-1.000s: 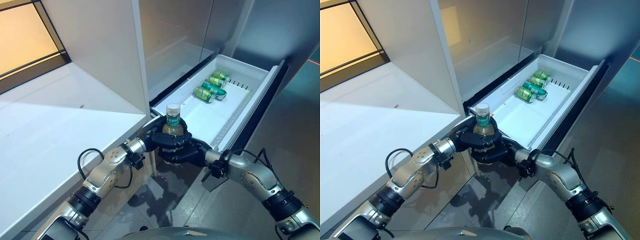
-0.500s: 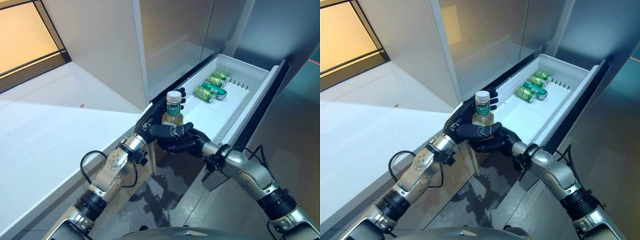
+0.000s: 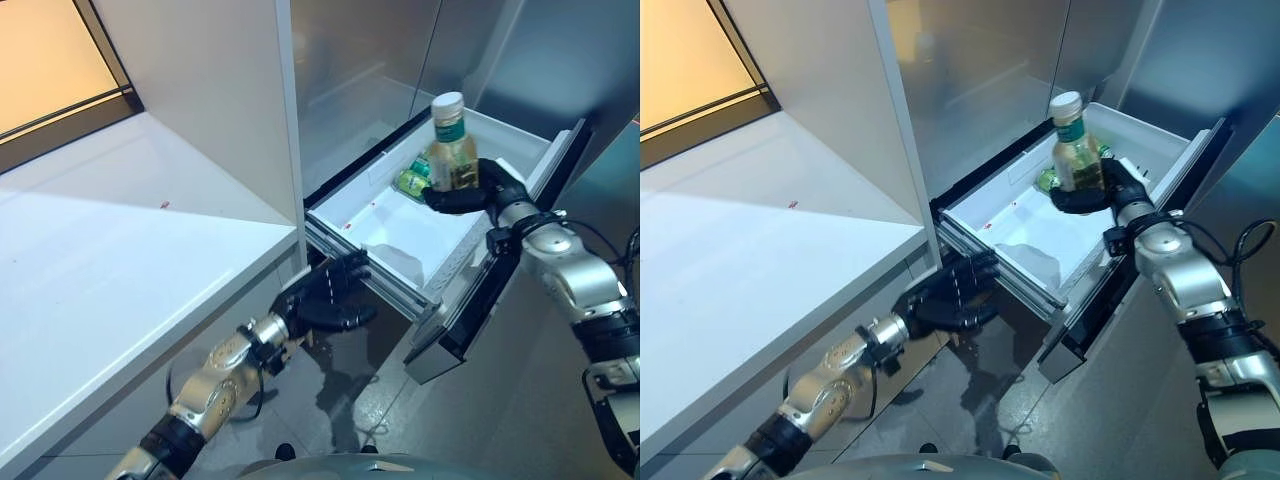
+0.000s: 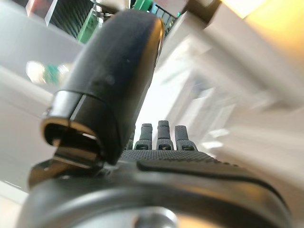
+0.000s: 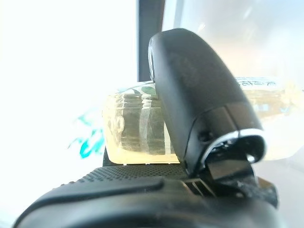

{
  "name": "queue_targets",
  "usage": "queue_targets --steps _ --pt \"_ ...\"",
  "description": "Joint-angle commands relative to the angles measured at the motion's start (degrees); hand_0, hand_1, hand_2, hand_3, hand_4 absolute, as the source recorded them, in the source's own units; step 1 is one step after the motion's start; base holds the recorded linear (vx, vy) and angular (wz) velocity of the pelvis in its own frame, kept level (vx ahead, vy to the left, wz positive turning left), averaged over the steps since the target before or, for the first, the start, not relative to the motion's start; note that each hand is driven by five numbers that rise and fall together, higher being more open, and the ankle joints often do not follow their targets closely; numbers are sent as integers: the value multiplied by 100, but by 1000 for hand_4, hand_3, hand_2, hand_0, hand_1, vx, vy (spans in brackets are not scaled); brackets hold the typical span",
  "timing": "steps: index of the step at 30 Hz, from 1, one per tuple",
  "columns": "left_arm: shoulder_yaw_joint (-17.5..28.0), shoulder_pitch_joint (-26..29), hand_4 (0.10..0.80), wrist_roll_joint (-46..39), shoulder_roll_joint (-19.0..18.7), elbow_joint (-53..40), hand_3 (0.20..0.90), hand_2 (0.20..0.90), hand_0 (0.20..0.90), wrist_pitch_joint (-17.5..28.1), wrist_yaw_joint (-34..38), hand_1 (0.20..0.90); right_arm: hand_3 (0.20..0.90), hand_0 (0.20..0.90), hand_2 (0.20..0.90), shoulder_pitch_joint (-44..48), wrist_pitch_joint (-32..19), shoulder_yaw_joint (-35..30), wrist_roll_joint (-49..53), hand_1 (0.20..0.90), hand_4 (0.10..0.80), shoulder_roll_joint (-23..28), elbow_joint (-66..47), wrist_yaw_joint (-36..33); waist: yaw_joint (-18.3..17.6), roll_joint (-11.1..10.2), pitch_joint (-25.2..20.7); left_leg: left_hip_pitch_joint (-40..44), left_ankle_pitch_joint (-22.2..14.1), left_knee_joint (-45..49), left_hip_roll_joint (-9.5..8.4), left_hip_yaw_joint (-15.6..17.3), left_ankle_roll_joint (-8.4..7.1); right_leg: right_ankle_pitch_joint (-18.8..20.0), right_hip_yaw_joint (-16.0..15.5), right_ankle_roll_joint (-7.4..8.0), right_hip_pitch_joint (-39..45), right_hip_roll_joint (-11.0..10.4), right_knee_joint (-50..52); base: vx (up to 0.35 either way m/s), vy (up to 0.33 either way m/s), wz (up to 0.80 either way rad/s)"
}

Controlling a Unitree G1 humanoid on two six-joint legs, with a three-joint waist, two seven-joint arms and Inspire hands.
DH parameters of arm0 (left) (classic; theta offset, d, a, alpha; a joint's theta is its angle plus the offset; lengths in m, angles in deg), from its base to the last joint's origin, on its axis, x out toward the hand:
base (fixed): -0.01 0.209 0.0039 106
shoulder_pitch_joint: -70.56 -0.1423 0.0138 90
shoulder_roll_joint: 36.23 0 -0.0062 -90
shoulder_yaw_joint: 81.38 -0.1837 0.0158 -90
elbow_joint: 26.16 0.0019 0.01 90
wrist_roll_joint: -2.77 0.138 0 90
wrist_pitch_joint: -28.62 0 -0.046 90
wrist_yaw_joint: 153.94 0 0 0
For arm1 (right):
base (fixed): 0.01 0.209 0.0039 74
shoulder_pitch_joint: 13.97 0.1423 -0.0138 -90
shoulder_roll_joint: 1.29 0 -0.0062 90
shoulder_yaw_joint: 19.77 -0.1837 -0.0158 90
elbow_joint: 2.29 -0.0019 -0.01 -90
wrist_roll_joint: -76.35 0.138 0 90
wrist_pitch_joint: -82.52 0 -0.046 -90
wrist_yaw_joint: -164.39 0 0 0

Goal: Put drinks into fridge and close the fridge

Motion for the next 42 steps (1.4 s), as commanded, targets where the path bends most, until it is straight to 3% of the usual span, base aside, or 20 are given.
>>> queue_targets --steps 1,5,12,16,19,25,32,40,42 --pt "-306 -175 800 -1186 55 -296 900 900 900 -407 -804 900 200 300 300 1750 -1171 -70 454 300 100 644 301 -29 281 -102 -388 -230 -675 510 -274 119 266 -214 -218 42 -403 232 645 40 -5 11" --pt "-300 -508 800 -1313 90 15 900 900 900 -837 -934 900 200 300 300 2198 -1137 247 411 300 100 747 1180 97 434 -104 -347 -267 -663 535 -280 63 254 -245 -338 23 -381 190 669 69 -20 15" --pt "-162 -751 800 -616 52 1003 900 900 900 -837 -716 900 200 300 300 2717 -852 756 -181 300 100 733 2407 240 684 -123 -214 -434 -689 742 -309 -60 280 -285 -432 -9 -436 116 767 92 -42 14" --pt "-19 -545 800 280 -142 1763 900 900 900 -423 -464 900 200 300 300 3103 -654 994 -639 300 100 771 3149 241 831 -100 69 -860 -684 982 -321 -177 316 -293 -389 -40 -788 105 945 -21 -81 16" --pt "147 -279 800 501 -257 2239 900 900 900 -279 -301 900 200 300 300 3348 -591 1168 -750 300 100 801 3523 185 880 -61 340 -1145 -653 1081 -318 -216 344 -263 -326 -66 -1046 140 1013 -138 -68 6" --pt "688 119 800 1196 -348 3074 900 900 900 -193 299 900 200 300 300 3457 186 1522 -1481 300 100 956 3948 594 972 -11 900 -1680 -553 1318 -261 -239 351 -165 -324 -149 -1437 221 1098 -104 -75 3" --pt "1261 282 800 1047 -274 3508 900 900 900 -425 576 900 200 300 300 3227 657 1531 -2061 300 100 1013 4244 1197 1069 15 1220 -1902 -524 1493 -265 -304 311 -173 -465 -210 -1582 194 1218 -38 -45 2" --pt "1483 342 800 1036 -244 3629 900 900 900 -480 521 900 200 300 300 3287 982 1685 -2768 300 100 1011 4738 1940 1181 89 1405 -2015 -504 1601 -273 -357 270 -199 -571 -252 -1660 133 1325 -27 -16 6" --pt "1450 365 800 1068 -237 3614 900 900 900 -467 489 900 340 420 420 3302 993 1694 -2889 420 240 966 4853 2025 1200 117 1442 -2045 -500 1624 -267 -358 263 -205 -589 -258 -1691 114 1360 -34 -2 6"
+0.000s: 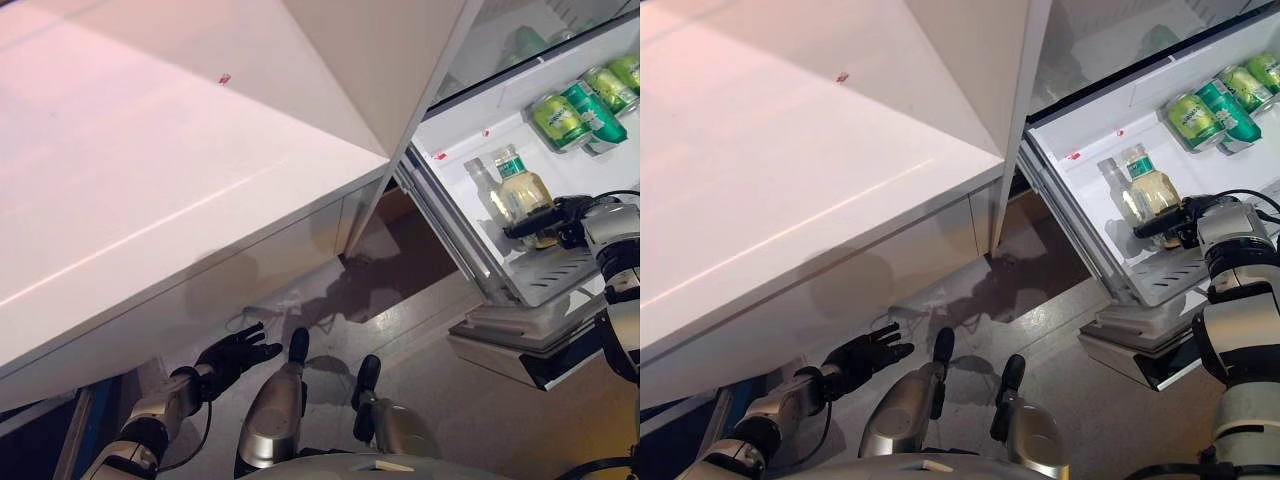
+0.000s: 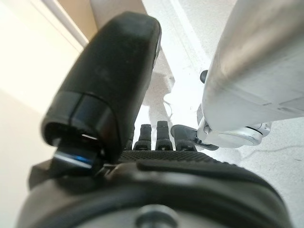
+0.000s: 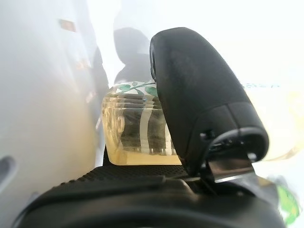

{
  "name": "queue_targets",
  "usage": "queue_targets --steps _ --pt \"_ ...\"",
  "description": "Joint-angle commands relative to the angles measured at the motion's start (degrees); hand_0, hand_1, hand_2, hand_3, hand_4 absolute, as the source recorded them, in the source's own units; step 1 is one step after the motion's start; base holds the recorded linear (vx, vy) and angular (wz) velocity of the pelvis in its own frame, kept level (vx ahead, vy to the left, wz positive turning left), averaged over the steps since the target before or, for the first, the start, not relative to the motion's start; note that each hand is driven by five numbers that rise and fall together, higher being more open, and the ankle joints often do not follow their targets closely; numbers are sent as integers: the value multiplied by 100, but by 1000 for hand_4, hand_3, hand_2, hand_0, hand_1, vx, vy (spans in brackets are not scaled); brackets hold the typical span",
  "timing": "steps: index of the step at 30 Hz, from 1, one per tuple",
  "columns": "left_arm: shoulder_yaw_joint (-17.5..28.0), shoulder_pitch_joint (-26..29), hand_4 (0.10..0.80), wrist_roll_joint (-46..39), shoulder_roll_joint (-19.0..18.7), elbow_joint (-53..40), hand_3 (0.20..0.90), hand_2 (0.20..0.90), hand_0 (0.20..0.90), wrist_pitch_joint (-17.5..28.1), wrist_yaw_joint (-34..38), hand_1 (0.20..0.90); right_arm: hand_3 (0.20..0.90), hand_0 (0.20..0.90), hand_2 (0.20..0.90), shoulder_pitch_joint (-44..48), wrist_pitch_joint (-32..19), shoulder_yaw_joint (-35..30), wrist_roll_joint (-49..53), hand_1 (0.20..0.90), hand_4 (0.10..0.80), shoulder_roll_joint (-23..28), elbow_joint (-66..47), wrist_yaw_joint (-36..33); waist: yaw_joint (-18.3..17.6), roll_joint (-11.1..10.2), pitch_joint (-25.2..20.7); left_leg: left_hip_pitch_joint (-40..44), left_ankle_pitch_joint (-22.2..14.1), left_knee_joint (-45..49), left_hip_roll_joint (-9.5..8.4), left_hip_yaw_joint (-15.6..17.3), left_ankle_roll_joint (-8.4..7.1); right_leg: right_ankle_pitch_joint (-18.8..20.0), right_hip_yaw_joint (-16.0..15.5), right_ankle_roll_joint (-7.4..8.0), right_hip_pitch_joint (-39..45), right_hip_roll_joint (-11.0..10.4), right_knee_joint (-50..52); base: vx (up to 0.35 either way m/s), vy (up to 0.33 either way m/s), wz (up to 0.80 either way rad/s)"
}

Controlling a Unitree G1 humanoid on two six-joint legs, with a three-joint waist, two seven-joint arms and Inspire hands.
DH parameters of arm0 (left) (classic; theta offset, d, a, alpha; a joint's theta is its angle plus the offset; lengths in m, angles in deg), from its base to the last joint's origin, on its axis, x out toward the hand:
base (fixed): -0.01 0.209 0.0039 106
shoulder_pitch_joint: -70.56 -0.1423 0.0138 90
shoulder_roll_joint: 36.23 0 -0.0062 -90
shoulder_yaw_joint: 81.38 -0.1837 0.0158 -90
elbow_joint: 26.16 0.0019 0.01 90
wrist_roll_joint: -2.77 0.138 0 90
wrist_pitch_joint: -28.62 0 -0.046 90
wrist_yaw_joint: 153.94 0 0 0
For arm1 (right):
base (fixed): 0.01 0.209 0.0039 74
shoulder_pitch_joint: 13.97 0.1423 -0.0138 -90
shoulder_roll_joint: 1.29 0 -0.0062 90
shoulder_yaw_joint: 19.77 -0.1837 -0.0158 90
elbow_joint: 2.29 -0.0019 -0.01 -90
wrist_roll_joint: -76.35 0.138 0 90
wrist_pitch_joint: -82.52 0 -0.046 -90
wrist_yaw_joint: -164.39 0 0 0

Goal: Put drinks into fridge and close the fridge

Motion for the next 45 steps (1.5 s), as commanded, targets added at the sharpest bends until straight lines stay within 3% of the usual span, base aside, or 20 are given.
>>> queue_targets --steps 1,3,5,7,11,17,18,19,20,29,34,39,45 --pt "-97 -313 800 -1 -75 -148 900 900 900 38 -161 900 348 427 427 715 38 488 -446 427 248 802 33 64 54 54 -161 -528 -500 713 -234 288 270 -231 9 -210 -719 164 937 -42 3 0" --pt "-104 -302 800 0 -72 -178 900 900 900 36 -189 900 387 460 460 724 34 511 -433 460 287 780 74 89 66 81 -132 -551 -494 731 -229 294 261 -229 -4 -211 -740 145 955 -32 6 2" --pt "-107 -300 800 20 -65 -176 900 900 900 50 -222 900 351 429 429 685 23 471 -462 429 251 742 92 118 71 99 -113 -572 -495 762 -229 298 256 -235 -15 -215 -757 127 983 -17 6 3" --pt "-132 -278 800 28 -50 -183 900 900 900 52 -203 900 263 354 354 653 -4 428 -461 354 163 698 134 129 77 116 -90 -589 -496 782 -229 303 256 -235 -18 -211 -782 114 1014 0 0 0" --pt "-162 -249 800 17 -44 -175 900 900 900 68 -224 900 200 300 300 599 16 374 -337 300 100 596 145 95 70 150 -42 -608 -488 789 -226 314 253 -227 -19 -207 -824 99 1043 -15 5 3" --pt "-189 -236 800 -43 -4 -194 900 900 900 70 -191 900 200 300 300 471 -48 304 -370 300 100 507 157 97 37 217 18 -660 -478 835 -220 354 260 -216 -11 -200 -922 60 1131 -4 8 1" --pt "-188 -236 800 -50 10 -179 900 900 900 90 -185 900 439 505 505 430 -82 284 -361 505 339 485 173 72 27 232 37 -664 -479 842 -214 368 264 -216 -9 -197 -949 50 1160 0 0 0" --pt "-185 -233 800 -62 24 -163 900 900 900 95 -177 900 782 799 799 407 -98 274 -356 799 682 464 184 26 21 238 46 -666 -480 847 -214 376 267 -215 -4 -197 -958 48 1171 0 0 0" --pt "-181 -233 800 -66 29 -160 900 900 900 92 -174 900 900 900 900 397 -109 266 -368 900 800 451 183 6 18 240 47 -666 -480 847 -215 378 268 -214 0 -196 -963 46 1175 0 0 0" --pt "-111 -316 800 -70 85 -211 900 900 900 73 -84 900 900 900 900 413 -658 387 -799 900 800 535 -656 -869 -97 171 7 -509 -493 729 -194 473 268 -179 76 -151 -909 61 1119 0 3 0" --pt "46 -426 800 6 93 -245 900 900 900 41 -36 900 900 900 900 519 -278 481 -571 900 800 899 -2088 -1025 -243 -2 -135 -286 -502 539 -165 562 250 -177 149 -100 -767 102 1007 2 18 -14" --pt "166 -557 800 114 157 -153 900 900 900 70 21 900 900 900 900 395 -374 122 -179 900 800 1406 -2982 -1009 -449 -196 -456 61 -547 306 -172 665 253 -173 268 -29 -486 167 794 27 21 -12" --pt "261 -654 800 212 281 122 900 900 900 156 63 900 900 900 900 155 -804 -484 789 900 800 1774 -3540 -1657 -677 -331 -901 313 -574 103 -170 796 244 -118 418 42 -324 215 574 18 23 -15"
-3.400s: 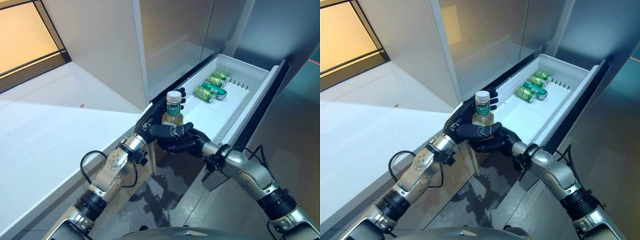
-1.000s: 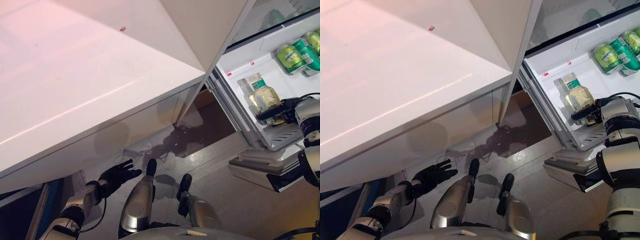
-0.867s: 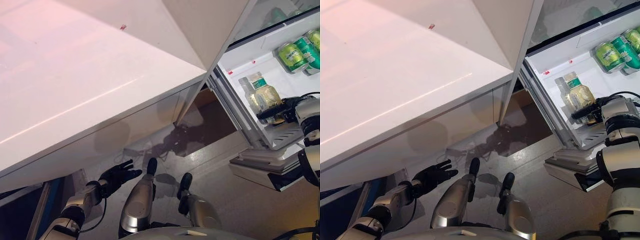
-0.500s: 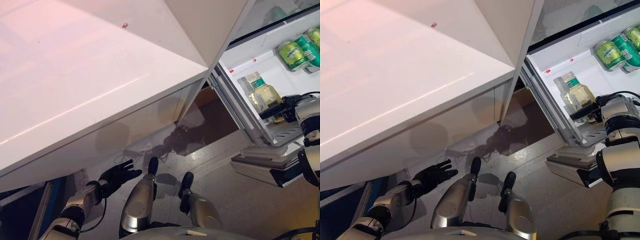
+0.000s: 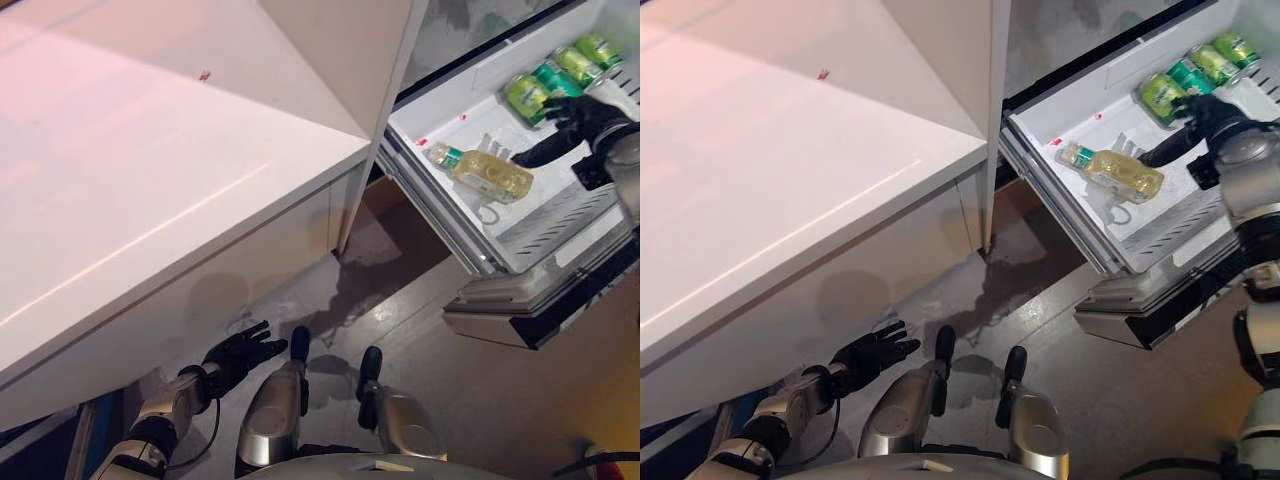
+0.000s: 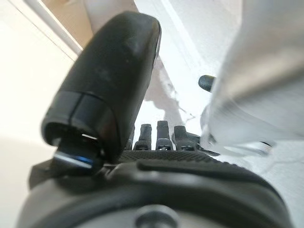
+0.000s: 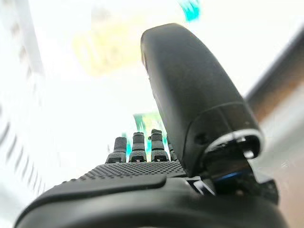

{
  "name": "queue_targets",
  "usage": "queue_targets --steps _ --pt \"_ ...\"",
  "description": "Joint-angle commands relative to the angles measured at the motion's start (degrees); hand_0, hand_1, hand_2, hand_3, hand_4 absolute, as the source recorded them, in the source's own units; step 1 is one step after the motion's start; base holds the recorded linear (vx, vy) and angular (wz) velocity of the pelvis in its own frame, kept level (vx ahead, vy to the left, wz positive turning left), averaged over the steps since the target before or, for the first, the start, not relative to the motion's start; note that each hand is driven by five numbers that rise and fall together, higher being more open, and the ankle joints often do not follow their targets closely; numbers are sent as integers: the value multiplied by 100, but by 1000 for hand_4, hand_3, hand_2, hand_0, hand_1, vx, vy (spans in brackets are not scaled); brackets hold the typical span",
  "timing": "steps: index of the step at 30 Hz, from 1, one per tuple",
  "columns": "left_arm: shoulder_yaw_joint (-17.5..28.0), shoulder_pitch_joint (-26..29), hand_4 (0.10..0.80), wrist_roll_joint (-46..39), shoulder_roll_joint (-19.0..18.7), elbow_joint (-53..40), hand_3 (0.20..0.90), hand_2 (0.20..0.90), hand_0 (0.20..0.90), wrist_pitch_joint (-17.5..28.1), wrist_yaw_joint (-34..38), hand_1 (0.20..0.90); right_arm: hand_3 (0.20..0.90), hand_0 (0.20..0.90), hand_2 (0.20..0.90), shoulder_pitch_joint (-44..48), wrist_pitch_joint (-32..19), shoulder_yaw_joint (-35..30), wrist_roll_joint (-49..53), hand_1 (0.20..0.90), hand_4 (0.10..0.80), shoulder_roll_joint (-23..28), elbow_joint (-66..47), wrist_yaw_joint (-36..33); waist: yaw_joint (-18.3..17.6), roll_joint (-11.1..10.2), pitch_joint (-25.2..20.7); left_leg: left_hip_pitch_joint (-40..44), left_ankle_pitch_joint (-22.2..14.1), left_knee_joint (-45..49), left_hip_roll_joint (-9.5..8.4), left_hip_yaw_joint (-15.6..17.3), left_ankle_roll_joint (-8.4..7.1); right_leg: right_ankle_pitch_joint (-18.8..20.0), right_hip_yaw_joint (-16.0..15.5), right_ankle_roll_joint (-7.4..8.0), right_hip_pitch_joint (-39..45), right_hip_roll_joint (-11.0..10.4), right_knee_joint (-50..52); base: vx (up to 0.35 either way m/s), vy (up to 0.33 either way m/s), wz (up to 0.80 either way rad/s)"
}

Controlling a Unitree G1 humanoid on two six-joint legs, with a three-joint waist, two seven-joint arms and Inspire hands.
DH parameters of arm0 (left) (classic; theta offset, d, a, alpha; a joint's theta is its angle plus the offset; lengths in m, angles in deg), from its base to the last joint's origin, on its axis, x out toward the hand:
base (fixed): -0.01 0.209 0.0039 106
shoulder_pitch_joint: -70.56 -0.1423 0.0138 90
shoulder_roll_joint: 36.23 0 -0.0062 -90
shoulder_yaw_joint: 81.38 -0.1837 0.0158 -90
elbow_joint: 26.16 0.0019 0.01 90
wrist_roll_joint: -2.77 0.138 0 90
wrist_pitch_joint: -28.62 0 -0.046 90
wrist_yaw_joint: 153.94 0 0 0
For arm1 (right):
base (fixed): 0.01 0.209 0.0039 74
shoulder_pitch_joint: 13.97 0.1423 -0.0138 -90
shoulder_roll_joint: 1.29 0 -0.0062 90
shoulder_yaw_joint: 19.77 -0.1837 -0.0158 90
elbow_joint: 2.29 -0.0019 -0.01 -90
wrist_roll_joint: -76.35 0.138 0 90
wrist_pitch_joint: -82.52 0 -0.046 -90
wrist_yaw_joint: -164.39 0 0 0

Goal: Put drinks into fridge and close the fridge

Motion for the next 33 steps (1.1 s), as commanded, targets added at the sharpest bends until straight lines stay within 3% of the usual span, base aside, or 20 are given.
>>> queue_targets --steps 1,4,8,11,14,17,26,33 --pt "-92 -577 800 238 45 242 900 900 900 183 -80 900 900 900 900 -69 -639 -290 630 900 800 681 -501 -1017 -243 -238 -1256 -98 -709 271 -120 410 140 -160 89 23 -380 305 318 25 25 -12" --pt "-71 -616 800 292 130 411 900 900 900 208 -66 900 900 900 900 -428 -950 -829 1367 900 800 662 -818 -1539 -342 -231 -1464 30 -729 158 -121 460 141 -164 155 50 -312 319 246 33 40 -19" --pt "-31 -689 800 477 236 698 900 900 900 262 -112 900 900 900 900 -1261 -1980 -1916 2928 900 800 296 -1251 -2632 -454 -186 -1732 202 -803 84 -123 512 155 -199 243 84 -196 319 187 49 32 -15" --pt "-13 -690 800 619 389 945 900 900 900 293 -38 900 900 900 900 -2104 -2877 -2919 3981 900 800 -603 -1517 -3317 -540 -89 -1907 393 -949 103 -142 515 186 -280 329 115 -36 303 184 94 28 -18" --pt "-31 -629 800 659 453 1050 900 900 900 240 56 900 900 900 900 -2480 -3451 -3289 4271 900 800 -1278 -1677 -3618 -569 -20 -1999 489 -1017 149 -170 507 231 -306 397 106 49 274 196 79 17 -14" --pt "-61 -603 800 707 499 1080 900 900 900 162 83 900 900 900 900 -2687 -3908 -3474 4407 900 800 -1644 -1670 -3949 -577 29 -2031 553 -1137 310 -192 495 277 -385 416 93 118 223 312 72 2 -8" --pt "-141 -636 800 644 614 1026 900 900 900 145 479 900 900 900 900 -2987 -4383 -3746 5079 900 800 -2074 -1009 -4154 -418 75 -1760 358 -1702 1402 -263 367 503 -851 184 -103 34 -4 1348 43 -2 -1" --pt "-54 -788 800 535 645 885 900 900 900 197 1000 900 900 900 900 -3011 -4335 -3718 5782 900 800 -2138 -444 -3745 -135 125 -1359 -409 -2307 2799 -484 139 732 -1463 -49 -376 -480 -246 2787 -10 49 21"
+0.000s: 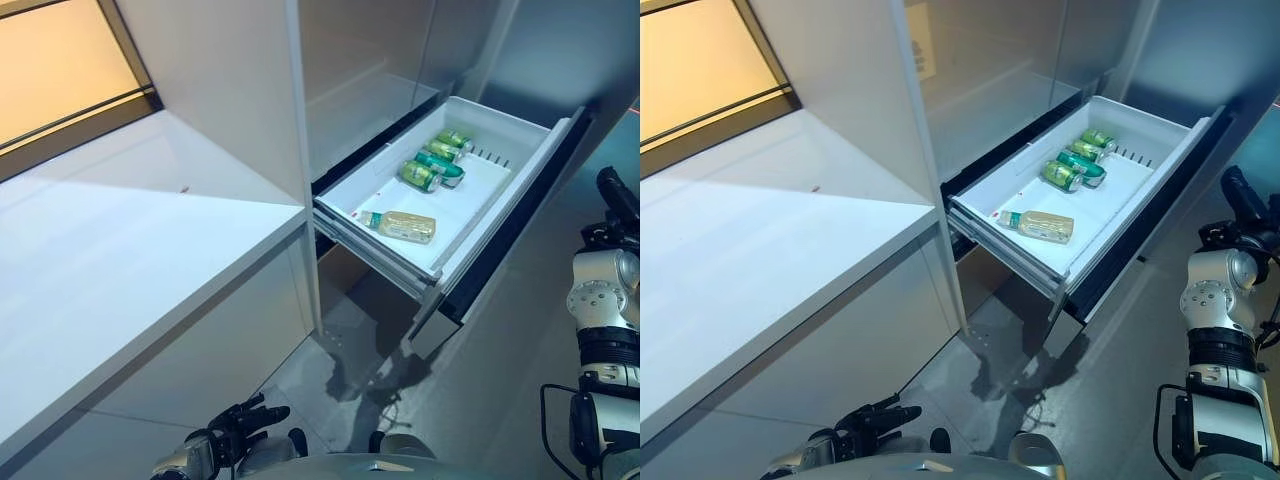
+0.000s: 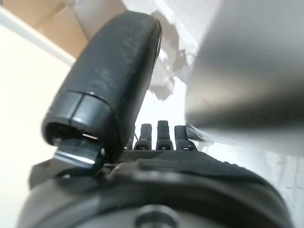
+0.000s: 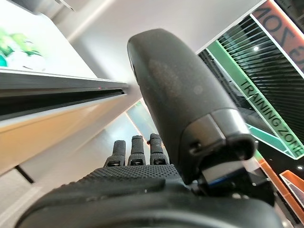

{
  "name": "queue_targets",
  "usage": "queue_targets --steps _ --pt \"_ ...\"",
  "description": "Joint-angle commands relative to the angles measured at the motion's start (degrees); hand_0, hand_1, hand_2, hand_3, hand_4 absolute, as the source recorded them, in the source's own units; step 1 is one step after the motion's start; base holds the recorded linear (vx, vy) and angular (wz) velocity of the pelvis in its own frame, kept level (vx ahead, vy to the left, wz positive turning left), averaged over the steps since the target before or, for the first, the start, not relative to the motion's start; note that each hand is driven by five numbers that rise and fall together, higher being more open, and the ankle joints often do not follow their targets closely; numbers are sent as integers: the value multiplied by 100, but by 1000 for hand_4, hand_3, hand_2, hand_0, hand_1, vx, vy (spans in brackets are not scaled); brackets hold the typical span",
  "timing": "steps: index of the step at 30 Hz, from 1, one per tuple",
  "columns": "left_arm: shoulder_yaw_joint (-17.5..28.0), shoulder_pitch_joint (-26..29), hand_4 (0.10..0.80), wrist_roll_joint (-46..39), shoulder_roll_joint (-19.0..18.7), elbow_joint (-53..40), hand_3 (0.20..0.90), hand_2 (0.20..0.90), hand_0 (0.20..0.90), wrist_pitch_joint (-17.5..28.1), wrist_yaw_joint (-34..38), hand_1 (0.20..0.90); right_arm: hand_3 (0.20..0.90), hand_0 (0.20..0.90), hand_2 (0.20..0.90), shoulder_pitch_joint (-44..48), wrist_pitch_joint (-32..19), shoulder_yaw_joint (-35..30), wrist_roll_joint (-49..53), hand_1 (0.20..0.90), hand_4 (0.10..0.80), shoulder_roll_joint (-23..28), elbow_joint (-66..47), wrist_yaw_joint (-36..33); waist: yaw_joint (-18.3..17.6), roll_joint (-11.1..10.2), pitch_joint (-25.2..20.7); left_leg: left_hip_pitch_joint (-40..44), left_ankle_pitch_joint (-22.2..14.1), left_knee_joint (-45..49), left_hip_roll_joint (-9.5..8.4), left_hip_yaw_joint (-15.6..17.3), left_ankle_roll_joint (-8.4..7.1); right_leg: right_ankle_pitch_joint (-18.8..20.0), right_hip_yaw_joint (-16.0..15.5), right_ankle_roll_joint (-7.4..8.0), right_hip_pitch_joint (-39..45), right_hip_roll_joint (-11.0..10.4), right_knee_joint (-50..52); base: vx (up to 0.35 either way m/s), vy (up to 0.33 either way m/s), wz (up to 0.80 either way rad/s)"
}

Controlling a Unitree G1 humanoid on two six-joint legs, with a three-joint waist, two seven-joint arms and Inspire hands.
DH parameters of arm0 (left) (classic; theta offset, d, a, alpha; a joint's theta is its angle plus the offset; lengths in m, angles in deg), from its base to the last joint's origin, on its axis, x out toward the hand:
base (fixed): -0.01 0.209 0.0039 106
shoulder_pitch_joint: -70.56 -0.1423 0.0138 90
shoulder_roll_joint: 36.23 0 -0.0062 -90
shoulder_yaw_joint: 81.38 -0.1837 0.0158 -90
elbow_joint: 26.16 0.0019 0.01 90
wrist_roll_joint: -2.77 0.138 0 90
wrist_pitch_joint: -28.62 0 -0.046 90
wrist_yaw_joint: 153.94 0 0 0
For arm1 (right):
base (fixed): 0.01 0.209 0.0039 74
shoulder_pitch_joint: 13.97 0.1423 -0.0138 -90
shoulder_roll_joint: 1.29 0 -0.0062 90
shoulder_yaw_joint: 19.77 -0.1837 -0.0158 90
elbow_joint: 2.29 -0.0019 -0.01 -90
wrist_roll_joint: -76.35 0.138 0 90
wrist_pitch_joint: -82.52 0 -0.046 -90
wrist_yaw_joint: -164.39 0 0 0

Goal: Put drinks into fridge and close the fridge

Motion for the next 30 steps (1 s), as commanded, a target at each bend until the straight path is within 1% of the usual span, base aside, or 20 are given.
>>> queue_targets --steps 1,4,5,9,10,13,15,16,18,19,23,24,27,30 --pt "-151 -95 800 -104 -143 -137 900 900 900 221 232 900 900 900 900 407 -458 -241 385 900 800 329 5 606 400 -60 74 -556 -1438 1398 -396 -58 611 -663 -343 -438 -474 2 1304 -52 58 28" --pt "-132 -145 800 -227 -142 -242 900 900 900 207 405 900 900 900 900 538 -368 -182 586 900 800 336 251 736 504 -44 172 -834 -1512 1731 -430 -90 641 -794 -369 -500 -736 -48 1715 -48 47 34" --pt "-126 -148 800 -269 -162 -290 900 900 900 231 427 900 900 900 900 623 -383 -120 669 900 800 346 340 793 556 -30 276 -997 -1530 1906 -471 -126 654 -852 -374 -537 -890 -76 1938 -81 48 30" --pt "-131 -184 800 -378 -188 -381 900 900 900 252 484 900 900 900 900 810 -255 10 809 900 800 353 426 968 639 9 422 -1259 -1540 2143 -549 -208 661 -992 -393 -609 -1164 -126 2343 -46 45 21" --pt "-130 -204 800 -431 -194 -412 900 900 900 268 498 900 900 900 900 901 -145 84 896 900 800 339 450 1159 679 30 484 -1331 -1529 2202 -584 -246 659 -1038 -397 -640 -1252 -142 2474 -21 64 11" --pt "-104 -236 800 -500 -198 -404 900 900 900 347 453 900 900 900 900 1178 176 369 1075 900 800 250 507 2069 780 86 606 -1429 -1462 2206 -641 -317 634 -1093 -435 -692 -1379 -183 2630 2 67 12" --pt "-49 -290 800 -474 -185 -413 900 900 900 371 425 900 900 900 900 1265 380 505 998 900 800 189 465 2504 831 100 635 -1410 -1409 2125 -661 -349 614 -1096 -467 -697 -1368 -186 2619 56 46 9" --pt "9 -344 800 -456 -176 -411 900 900 900 392 399 900 900 900 900 1329 689 654 839 900 800 145 391 2927 881 101 636 -1382 -1349 2031 -681 -382 587 -1090 -502 -697 -1332 -186 2579 94 51 10" --pt "47 -373 800 -439 -180 -429 900 900 900 386 378 900 900 900 900 1390 845 772 746 900 800 141 353 3155 918 102 637 -1360 -1304 1953 -695 -414 566 -1082 -529 -693 -1305 -188 2543 80 33 4" --pt "71 -406 800 -454 -194 -452 900 900 900 384 375 900 900 900 900 1455 1043 910 600 900 800 147 367 3465 963 104 636 -1340 -1260 1887 -713 -455 542 -1071 -558 -688 -1271 -192 2507 86 36 3" --pt "189 -540 800 -457 -247 -497 900 900 900 443 319 900 900 900 900 1730 1441 1384 35 900 800 217 578 4256 1142 104 605 -1223 -1098 1585 -742 -621 480 -1022 -650 -645 -1116 -189 2319 109 38 13" --pt "201 -547 800 -453 -252 -495 900 900 900 446 309 900 900 900 900 1754 1427 1411 33 900 800 227 591 4274 1150 102 607 -1210 -1085 1559 -743 -633 476 -1015 -657 -641 -1099 -187 2297 74 16 18" --pt "286 -624 800 -418 -334 -509 900 900 900 416 218 900 900 900 900 1988 1661 1742 -213 900 800 304 694 4630 1282 86 571 -1125 -946 1333 -751 -778 425 -931 -711 -589 -957 -167 2076 101 26 17" --pt "355 -657 800 -395 -380 -486 900 900 900 390 186 900 900 900 900 2180 1773 1953 -368 900 800 311 770 4821 1369 69 537 -1029 -844 1135 -744 -878 394 -849 -745 -539 -823 -134 1851 79 21 20"
